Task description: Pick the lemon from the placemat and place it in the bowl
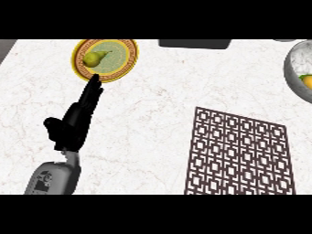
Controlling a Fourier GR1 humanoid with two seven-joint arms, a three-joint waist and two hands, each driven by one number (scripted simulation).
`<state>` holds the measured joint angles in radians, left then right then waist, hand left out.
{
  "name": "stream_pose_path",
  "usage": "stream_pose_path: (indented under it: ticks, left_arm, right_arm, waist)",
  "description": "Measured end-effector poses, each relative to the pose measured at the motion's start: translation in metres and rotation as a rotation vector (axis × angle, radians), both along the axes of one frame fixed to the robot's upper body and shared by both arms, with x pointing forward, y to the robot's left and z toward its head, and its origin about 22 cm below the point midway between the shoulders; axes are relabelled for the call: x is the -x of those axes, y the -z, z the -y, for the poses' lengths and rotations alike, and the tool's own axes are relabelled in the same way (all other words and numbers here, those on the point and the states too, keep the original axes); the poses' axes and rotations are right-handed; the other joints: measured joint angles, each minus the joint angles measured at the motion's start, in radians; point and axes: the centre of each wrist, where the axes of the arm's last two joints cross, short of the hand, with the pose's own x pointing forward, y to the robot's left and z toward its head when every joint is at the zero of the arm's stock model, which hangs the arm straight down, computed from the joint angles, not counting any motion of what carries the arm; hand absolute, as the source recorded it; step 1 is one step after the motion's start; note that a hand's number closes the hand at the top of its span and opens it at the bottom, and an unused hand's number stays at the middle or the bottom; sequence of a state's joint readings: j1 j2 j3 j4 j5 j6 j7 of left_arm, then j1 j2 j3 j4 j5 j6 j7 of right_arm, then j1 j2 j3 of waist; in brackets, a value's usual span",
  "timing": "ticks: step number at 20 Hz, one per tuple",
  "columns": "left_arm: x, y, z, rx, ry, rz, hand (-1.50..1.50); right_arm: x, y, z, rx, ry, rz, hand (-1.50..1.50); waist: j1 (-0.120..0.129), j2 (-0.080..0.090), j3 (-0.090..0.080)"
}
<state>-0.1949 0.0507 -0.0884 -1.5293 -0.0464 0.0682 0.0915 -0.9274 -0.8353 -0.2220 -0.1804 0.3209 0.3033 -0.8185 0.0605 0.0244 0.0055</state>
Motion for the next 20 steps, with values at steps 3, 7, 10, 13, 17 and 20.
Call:
stream_pose_path:
  ticks: [3, 7, 10, 13, 17, 20]
  left_arm:
    - [-0.003, -0.001, -0.002, 0.002, -0.001, 0.0, 0.0]
    - [0.0, 0.001, -0.008, 0.001, -0.004, 0.006, 0.0]
    - [0.0, 0.002, -0.012, 0.001, -0.011, 0.003, 0.0]
    - [0.003, 0.006, -0.009, 0.0, -0.012, 0.003, 0.0]
    - [0.004, 0.007, -0.007, -0.001, -0.015, 0.005, 0.0]
    - [0.003, 0.006, -0.006, 0.004, -0.017, 0.007, 0.0]
  right_arm:
    - [0.003, -0.006, 0.006, -0.075, 0.029, 0.014, -1.5]
    - [0.016, -0.019, 0.025, -0.152, 0.063, -0.013, -1.5]
    - [0.026, -0.022, 0.037, -0.215, 0.08, -0.04, -1.5]
    - [0.037, -0.032, 0.049, -0.254, 0.091, -0.065, -1.5]
    - [0.048, -0.031, 0.059, -0.287, 0.092, -0.095, -1.5]
    - [0.054, -0.029, 0.064, -0.297, 0.087, -0.112, -1.5]
  waist:
    - [-0.001, 0.001, 0.0]
    - [-0.001, 0.001, 0.0]
    - [-0.006, 0.002, 0.0]
    - [-0.007, 0.002, 0.001]
    - [-0.01, 0.003, 0.003]
    - [-0.012, 0.004, 0.005]
